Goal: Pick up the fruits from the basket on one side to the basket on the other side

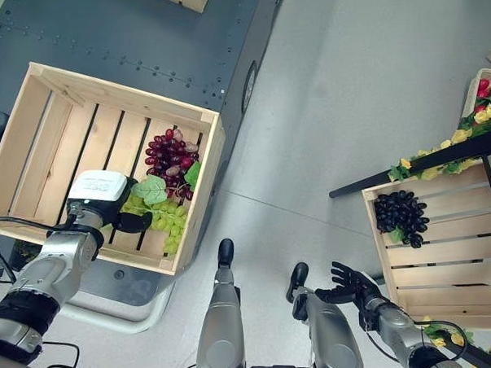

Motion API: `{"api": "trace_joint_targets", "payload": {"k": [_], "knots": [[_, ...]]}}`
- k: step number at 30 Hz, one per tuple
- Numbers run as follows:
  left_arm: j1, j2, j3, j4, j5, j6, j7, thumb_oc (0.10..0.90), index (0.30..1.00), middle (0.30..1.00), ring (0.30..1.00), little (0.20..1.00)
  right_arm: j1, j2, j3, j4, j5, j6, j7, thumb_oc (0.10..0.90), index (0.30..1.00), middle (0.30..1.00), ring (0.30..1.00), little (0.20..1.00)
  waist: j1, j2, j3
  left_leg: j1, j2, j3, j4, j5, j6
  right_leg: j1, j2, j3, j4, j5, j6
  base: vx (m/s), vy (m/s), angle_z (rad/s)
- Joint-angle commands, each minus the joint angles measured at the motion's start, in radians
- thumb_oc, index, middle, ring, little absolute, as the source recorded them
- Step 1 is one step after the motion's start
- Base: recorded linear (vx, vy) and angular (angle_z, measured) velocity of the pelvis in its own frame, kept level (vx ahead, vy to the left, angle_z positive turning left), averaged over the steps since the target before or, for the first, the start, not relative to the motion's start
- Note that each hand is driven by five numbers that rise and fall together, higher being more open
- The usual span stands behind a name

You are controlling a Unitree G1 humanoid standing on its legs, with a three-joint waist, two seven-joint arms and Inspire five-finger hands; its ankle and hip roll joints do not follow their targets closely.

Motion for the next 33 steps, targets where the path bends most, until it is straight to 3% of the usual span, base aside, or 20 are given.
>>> {"api": "trace_joint_targets", "payload": {"k": [1,8,17,24,33], "knots": [[-0.092,0.065,0.023,-0.001,0.066,0.017,0.003,0.800,0.900,0.900,0.900,0.900,0.009,-0.073,0.007,-0.004,0.007,-0.032,0.031,0.800,0.900,0.900,0.900,0.900,-0.004,-0.009,0.004,-0.007,-0.099,0.068,0.095,-0.109,0.043,-0.034,0.078,-0.036,-0.010,0.068,-0.049,0.00,0.000,0.00],[-0.123,0.072,-0.006,0.004,0.010,0.038,0.016,0.800,0.900,0.900,0.900,0.900,0.014,-0.069,0.009,0.011,0.008,-0.039,0.028,0.800,0.900,0.900,0.900,0.900,-0.007,-0.009,0.000,0.009,-0.103,0.066,0.089,-0.112,0.043,-0.020,0.081,-0.029,-0.020,0.069,-0.049,0.00,0.000,0.00],[-0.010,0.110,0.097,-0.095,0.015,0.017,0.014,0.800,0.900,0.900,0.900,0.900,0.032,-0.078,-0.018,-0.005,0.009,-0.029,0.021,0.800,0.900,0.900,0.900,0.900,0.012,0.019,-0.001,0.019,-0.124,0.057,0.071,-0.113,0.049,-0.012,0.065,-0.037,-0.037,0.078,-0.042,0.00,0.003,0.00],[0.056,0.174,0.199,-0.194,0.022,0.011,-0.068,0.800,0.900,0.900,0.900,0.900,0.047,-0.085,-0.040,-0.007,0.011,-0.032,0.028,0.800,0.900,0.900,0.900,0.900,0.028,0.033,-0.001,0.029,-0.136,0.052,0.052,-0.113,0.055,-0.001,0.055,-0.048,-0.055,0.090,-0.032,0.00,0.000,0.00],[0.039,0.242,0.243,-0.285,0.061,-0.039,-0.173,0.800,0.900,0.900,0.900,0.900,0.044,-0.082,-0.050,-0.007,0.027,-0.033,0.035,0.800,0.900,0.900,0.900,0.900,0.039,0.031,0.003,0.025,-0.140,0.043,0.047,-0.115,0.058,-0.003,0.052,-0.062,-0.058,0.099,-0.024,0.00,-0.026,0.08]]}}
